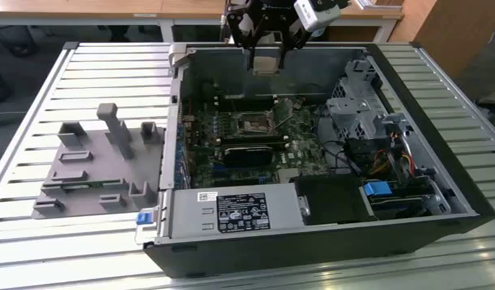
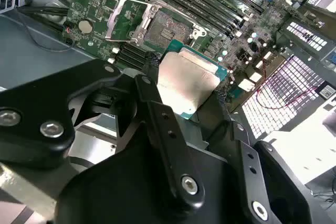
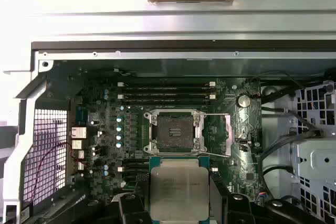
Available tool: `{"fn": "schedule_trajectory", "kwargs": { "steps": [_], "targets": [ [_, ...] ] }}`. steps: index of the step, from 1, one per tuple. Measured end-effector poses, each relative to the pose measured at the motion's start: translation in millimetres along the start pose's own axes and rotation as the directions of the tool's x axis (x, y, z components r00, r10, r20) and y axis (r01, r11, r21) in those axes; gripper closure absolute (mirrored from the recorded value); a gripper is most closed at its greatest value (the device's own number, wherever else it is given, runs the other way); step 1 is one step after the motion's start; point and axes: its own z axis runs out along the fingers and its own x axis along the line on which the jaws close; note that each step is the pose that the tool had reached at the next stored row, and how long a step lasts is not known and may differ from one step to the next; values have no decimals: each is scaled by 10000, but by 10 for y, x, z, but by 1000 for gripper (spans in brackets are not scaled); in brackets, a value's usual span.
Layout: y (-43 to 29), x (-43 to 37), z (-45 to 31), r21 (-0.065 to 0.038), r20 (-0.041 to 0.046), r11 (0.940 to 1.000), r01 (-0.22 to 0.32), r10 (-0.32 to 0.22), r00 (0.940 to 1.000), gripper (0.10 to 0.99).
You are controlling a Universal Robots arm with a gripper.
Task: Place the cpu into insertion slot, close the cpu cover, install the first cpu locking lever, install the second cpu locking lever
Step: 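Place the cpu into insertion slot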
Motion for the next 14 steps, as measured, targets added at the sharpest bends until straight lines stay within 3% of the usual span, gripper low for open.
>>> {"fn": "schedule_trajectory", "kwargs": {
  "steps": [14],
  "targets": [
    [0,0,0,-4,19,9998,-219,219,9998,545]
  ]
}}
